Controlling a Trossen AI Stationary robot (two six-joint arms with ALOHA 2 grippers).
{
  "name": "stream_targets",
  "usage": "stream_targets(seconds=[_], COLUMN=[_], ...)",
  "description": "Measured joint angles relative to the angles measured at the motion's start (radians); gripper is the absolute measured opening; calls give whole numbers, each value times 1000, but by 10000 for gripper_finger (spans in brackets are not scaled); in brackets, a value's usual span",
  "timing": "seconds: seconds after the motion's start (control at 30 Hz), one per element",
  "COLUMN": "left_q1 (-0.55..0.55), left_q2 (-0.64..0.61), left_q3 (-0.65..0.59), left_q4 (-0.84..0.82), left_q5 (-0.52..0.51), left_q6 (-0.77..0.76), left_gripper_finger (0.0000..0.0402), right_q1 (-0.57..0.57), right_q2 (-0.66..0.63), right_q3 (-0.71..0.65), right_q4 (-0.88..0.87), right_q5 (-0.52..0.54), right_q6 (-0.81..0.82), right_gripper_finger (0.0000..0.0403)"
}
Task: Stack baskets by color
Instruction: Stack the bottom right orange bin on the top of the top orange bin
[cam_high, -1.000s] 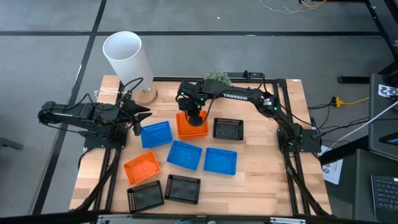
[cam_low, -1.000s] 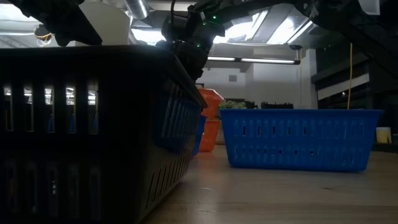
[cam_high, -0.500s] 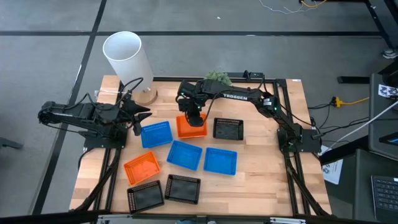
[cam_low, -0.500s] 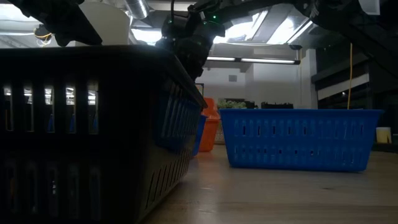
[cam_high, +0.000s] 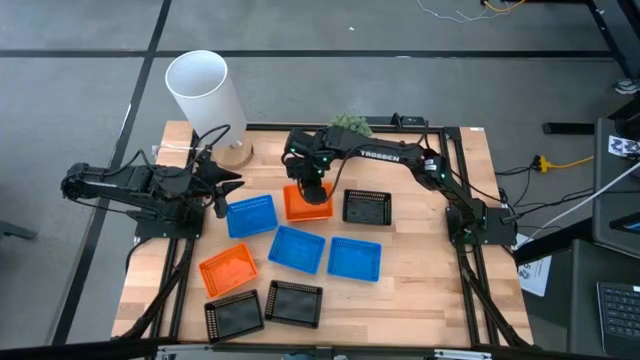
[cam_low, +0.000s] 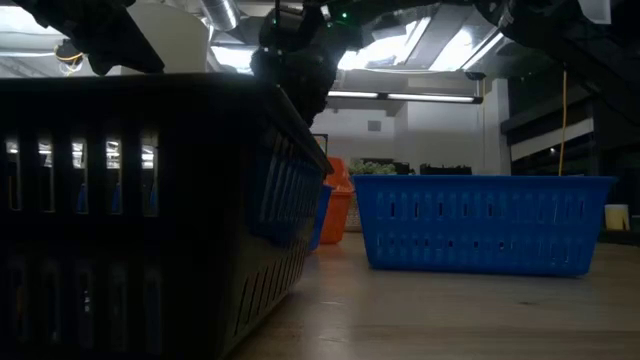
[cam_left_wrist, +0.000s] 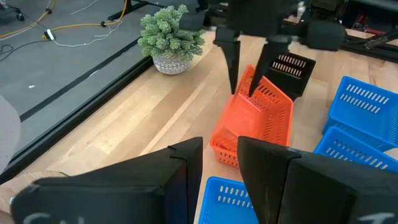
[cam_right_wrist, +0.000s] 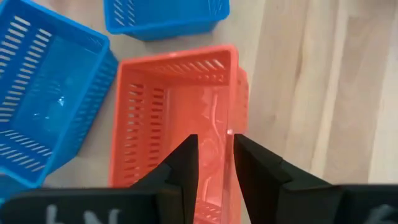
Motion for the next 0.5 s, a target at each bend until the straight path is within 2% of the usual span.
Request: stream_targets(seconds=[0.23,0.37,0.5], left_q1=[0,0,0], left_q2=[0,0,0], left_q3=[0,0,0], left_q4=[-2,-21,-32], left_q5=[0,0,0], left_q6=[0,0,-1], left_gripper_finger=[92,92,92], right_q1=[12,19,16], right_q2=[-1,-1,0], right_q3=[49,5,-49], right_q4=[-20,-19,-4], right_q5=[38,43,123], right_q6=[-4,-8,-26], right_gripper_finger=[100,100,100])
